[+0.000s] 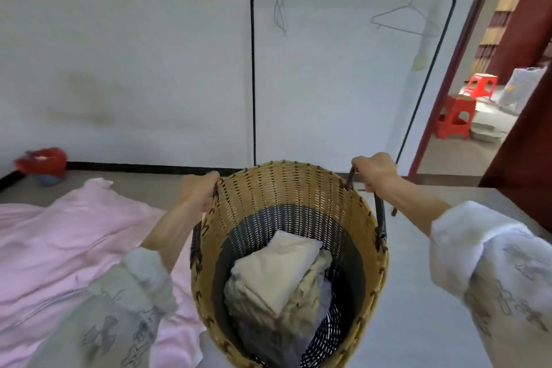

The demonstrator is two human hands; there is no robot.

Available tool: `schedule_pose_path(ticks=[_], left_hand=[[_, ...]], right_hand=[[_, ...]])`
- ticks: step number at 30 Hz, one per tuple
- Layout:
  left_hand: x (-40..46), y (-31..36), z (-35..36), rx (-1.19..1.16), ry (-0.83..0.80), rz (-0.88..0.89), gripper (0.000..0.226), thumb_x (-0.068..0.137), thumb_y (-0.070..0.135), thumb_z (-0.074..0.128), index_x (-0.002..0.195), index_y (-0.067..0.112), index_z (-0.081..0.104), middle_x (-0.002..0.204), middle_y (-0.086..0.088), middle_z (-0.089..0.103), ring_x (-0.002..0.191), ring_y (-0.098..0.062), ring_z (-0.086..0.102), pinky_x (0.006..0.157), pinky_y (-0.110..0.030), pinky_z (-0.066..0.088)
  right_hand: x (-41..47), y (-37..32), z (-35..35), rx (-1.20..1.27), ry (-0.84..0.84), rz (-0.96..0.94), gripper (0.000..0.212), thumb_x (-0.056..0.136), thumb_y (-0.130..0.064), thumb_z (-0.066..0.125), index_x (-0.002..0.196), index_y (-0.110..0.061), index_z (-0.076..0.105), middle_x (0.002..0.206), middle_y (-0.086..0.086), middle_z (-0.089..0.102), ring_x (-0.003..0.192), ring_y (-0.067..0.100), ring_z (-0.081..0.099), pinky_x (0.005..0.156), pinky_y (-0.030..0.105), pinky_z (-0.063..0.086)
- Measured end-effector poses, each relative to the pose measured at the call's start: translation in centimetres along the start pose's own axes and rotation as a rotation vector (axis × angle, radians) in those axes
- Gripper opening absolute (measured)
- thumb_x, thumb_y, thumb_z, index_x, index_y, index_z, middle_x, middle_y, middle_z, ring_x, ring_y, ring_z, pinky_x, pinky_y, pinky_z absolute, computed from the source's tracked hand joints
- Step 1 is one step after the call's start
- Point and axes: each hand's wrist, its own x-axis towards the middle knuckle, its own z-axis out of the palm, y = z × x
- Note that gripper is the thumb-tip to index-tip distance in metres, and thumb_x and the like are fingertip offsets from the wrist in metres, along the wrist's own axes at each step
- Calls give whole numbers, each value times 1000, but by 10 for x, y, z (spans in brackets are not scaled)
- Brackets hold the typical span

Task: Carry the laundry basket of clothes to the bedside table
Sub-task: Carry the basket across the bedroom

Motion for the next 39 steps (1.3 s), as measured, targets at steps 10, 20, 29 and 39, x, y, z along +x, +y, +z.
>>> schedule_pose_path(ticks=[10,20,29,39], left_hand=[[251,62,17,-79,159,-15,35,87,11,52,54,15,40,26,10,29,23,-6,20,30,-13,16],[507,111,17,-137,314,-58,32,85,11,51,55,15,38,27,8,29,22,-8,19,30,-12,16],[711,121,-23,-203,620,-150,28,85,13,56,59,13,47,46,1,35,36,-10,25,31,-16,24],[854,118,-117,-344,941,-279,31,86,14,57,56,10,48,36,2,36,35,-11,29,36,-21,27]], right_hand=[[248,-136,159,6,-172,-160,6,80,-7,51,75,-5,50,65,11,46,48,19,36,45,25,33],[450,-250,341,-31,-301,-226,15,78,-6,51,64,-6,46,58,9,43,46,20,37,44,26,32],[611,-368,570,-97,-582,-367,18,76,-6,51,59,-9,44,56,7,39,44,18,34,42,24,28],[671,-501,838,-229,-839,-579,20,78,-18,54,62,-13,44,58,7,44,47,19,44,47,23,36]])
